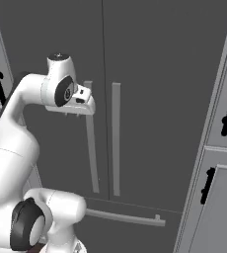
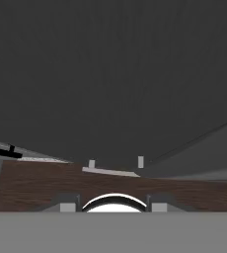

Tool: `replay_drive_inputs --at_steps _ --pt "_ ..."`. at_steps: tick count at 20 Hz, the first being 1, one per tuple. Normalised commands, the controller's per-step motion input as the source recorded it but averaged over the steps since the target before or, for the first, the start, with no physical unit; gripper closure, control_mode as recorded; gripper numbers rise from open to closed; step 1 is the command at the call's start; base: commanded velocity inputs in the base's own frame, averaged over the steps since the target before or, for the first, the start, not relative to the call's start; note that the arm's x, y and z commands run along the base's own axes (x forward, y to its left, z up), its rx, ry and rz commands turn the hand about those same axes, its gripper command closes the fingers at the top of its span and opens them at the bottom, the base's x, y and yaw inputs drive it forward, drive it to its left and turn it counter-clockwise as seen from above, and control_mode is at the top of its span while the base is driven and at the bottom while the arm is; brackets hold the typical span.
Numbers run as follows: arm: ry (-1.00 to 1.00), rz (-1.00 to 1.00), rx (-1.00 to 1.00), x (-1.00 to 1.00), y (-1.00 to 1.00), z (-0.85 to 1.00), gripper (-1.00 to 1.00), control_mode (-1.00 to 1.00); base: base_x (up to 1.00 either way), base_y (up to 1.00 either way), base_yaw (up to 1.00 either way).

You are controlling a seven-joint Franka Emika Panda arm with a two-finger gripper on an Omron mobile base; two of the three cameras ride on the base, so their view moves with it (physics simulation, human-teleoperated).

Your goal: Take the strawberry from the fridge and place it on top of the pancake, located on the dining counter.

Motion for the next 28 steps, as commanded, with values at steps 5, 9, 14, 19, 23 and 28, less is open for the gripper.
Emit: replay_drive_inputs --at_steps 5,9,14,19,23,28 --pt "0.0 0.0 0.0 0.0 0.0 0.0 -1.0 1.0 -0.1 -0.06 0.0" --pt "0.0 0.0 0.0 0.0 0.0 0.0 -1.0 1.0 -0.82 -0.57 0.0" --pt "0.0 0.0 0.0 0.0 0.0 0.0 -1.0 1.0 -0.57 -0.66 0.0" --pt "0.0 0.0 0.0 0.0 0.0 0.0 -1.0 1.0 -0.24 -0.12 -0.02" --pt "0.0 0.0 0.0 0.0 0.0 0.0 -1.0 1.0 -0.08 0.08 -0.03" --pt "0.0 0.0 0.0 0.0 0.0 0.0 -1.0 1.0 -0.06 0.17 -0.03"
